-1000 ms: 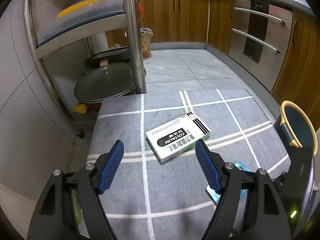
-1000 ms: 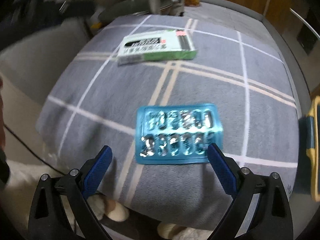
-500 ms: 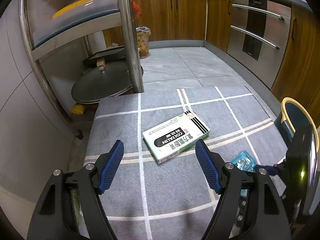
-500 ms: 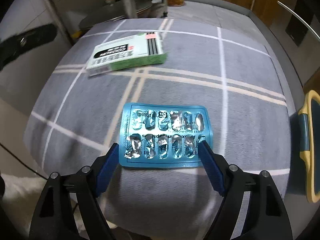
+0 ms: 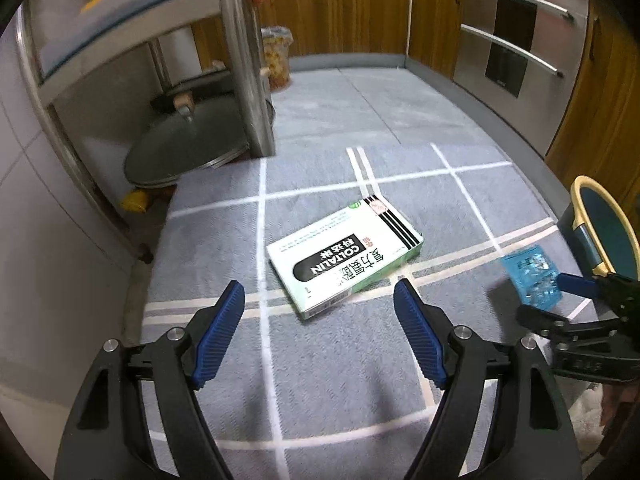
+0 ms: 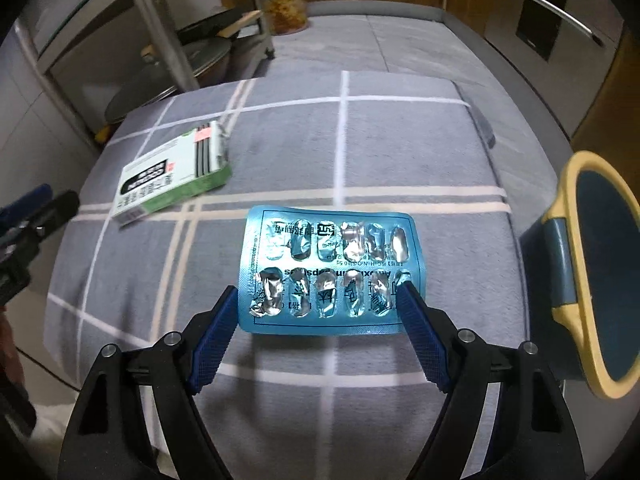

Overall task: Collect trash
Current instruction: 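Grasp the white-green medicine box with the left gripper while the right gripper holds the blister pack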

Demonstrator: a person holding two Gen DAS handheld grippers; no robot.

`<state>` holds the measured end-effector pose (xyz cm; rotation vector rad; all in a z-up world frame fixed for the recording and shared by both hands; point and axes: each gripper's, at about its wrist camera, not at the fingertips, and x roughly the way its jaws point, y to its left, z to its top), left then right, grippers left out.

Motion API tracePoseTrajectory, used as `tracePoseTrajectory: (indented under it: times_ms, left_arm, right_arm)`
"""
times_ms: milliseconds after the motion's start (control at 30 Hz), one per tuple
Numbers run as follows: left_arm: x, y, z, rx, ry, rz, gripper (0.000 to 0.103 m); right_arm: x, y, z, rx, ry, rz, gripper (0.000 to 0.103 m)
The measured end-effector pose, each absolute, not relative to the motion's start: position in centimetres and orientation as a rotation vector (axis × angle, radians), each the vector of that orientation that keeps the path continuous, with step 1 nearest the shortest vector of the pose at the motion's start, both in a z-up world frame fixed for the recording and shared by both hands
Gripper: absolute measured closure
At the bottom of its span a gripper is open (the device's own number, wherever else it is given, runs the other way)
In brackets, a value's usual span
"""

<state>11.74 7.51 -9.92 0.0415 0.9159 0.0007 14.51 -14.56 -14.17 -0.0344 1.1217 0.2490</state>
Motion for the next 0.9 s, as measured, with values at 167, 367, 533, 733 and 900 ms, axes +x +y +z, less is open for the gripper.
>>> tracePoseTrajectory:
  times_ms: [167, 367, 533, 733, 900]
  left_arm:
    - [14.4, 5.8, -10.7, 0.146, 0.919, -0.079, 0.013]
    - [17.6, 5.1, -12.4, 0.160, 0.956, -0.171, 0.011]
    - [19.0, 2.9, -14.0, 0.315, 0.965, -0.281, 0.011]
    - [20.3, 3.0, -14.7, 0.320, 0.983, -0.390, 0.007]
    - [20.9, 3.0, -16.1, 0.384, 1.009, -0.404, 0.007]
  right_arm:
    - [14.7, -15.8, -13.4, -0.015, 1.104, 0.273, 0.023]
    - [15.2, -16.0, -13.1, -0.064, 1.072, 0.315, 0.023]
    - [16.2, -17.0, -13.3, -0.028, 1.087, 0.322, 0.023]
    - [16.8, -17.0, -13.4, 0.006, 1.103, 0.350, 0.023]
    - [16.8, -16.4, -13.2, 0.013, 1.105, 0.375, 0.023]
